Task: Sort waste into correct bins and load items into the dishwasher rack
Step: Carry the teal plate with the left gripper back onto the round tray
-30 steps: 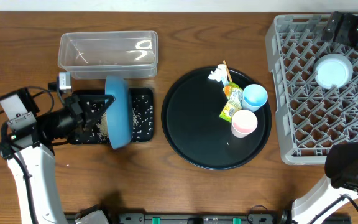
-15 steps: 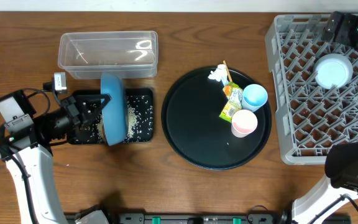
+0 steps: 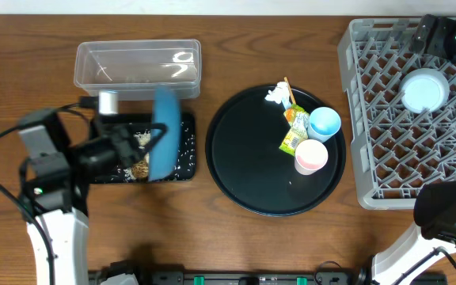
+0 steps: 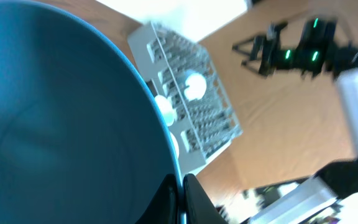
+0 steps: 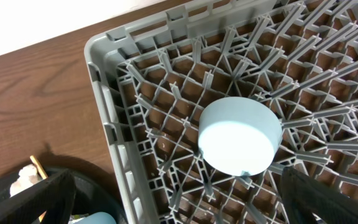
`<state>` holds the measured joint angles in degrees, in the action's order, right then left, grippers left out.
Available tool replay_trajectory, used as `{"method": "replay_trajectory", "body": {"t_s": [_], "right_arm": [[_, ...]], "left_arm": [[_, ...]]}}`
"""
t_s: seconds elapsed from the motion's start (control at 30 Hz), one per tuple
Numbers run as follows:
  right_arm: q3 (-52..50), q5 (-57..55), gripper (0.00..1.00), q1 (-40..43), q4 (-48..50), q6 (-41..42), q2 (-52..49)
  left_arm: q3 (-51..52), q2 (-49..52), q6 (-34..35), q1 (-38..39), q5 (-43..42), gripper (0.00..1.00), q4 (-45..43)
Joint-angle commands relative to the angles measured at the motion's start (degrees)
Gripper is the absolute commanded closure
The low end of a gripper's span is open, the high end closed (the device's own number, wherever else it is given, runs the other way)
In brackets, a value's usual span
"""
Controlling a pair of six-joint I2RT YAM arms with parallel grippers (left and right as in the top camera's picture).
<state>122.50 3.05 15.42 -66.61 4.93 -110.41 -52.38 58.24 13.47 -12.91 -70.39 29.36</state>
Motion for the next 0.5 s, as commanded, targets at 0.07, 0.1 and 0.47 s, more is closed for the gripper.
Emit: {"method": "replay_trajectory", "body": {"t_s": [0.07,0.1,0.47], "right_arm": [[0.44,0.17,0.01,0.37,-0.04,-0.74,0.59],[0.44,0.17,0.01,0.37,-0.04,-0.74,0.59],[0.44,0.2,0.01,0.39,-0.09,-0.74,0.59]], "left_arm": [[-0.24,-3.45,-1.95,12.28,20.39,0.94,0.13],[-0.24,-3.52,-2.82,15.34,23.98,0.94,0.35],[-0.24,1.97,-7.91,43.21,51.34,0.94,0.07]]}}
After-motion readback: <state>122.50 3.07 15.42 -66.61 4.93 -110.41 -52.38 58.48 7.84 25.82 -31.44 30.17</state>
